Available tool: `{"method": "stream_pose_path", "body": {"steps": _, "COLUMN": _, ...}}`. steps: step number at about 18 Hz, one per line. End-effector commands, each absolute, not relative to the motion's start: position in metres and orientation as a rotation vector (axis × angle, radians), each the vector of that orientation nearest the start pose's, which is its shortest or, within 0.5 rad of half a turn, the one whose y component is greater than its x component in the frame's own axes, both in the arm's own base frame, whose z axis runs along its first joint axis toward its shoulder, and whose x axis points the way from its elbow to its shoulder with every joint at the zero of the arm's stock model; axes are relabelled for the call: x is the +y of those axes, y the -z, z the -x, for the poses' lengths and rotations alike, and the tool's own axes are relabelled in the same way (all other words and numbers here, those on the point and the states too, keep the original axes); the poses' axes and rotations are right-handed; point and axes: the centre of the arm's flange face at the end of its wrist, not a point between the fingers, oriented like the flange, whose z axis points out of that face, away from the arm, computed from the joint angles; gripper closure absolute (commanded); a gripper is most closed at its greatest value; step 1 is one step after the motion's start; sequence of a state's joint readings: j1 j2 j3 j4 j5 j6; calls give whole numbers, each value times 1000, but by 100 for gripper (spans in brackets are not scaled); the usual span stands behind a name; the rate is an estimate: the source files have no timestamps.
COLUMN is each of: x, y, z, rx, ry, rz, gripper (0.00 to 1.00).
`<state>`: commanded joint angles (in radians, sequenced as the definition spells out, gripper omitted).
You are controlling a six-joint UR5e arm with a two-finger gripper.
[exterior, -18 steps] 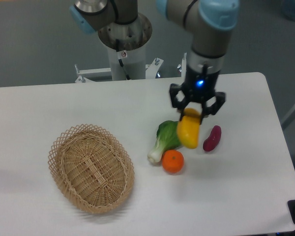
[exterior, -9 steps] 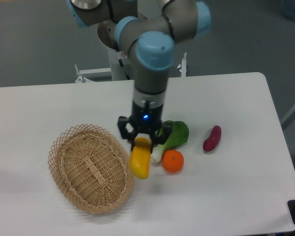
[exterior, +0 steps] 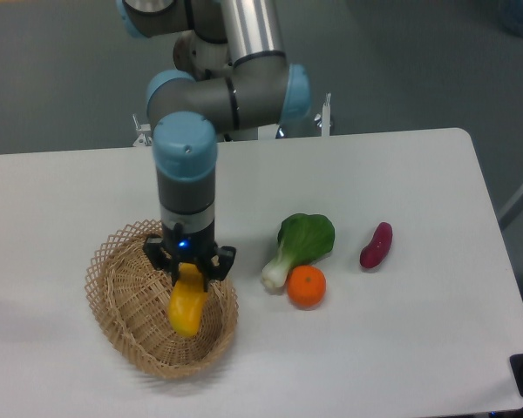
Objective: Place the mango in the basket
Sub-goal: 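Carry the held mango over the wicker basket and lower it, then open the gripper to release the mango into the basket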
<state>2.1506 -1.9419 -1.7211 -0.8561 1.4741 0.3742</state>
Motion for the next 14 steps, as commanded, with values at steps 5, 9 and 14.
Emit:
{"method": "stream_pose_path", "body": {"steps": 5, "x": 594, "y": -267, "z": 210, "rx": -131, "ry": -50, "rz": 2961, "gripper": 71}}
{"method": "stream_pose_path", "body": {"steps": 9, "x": 602, "y": -243, "z": 209, "rx": -85, "ry": -95, "rz": 3016, "gripper": 71}}
{"method": "stream_pose_path", "body": {"steps": 14, "x": 601, "y": -236, "z": 204, "rx": -67, "ry": -86, "rz": 3027, "gripper": 66}}
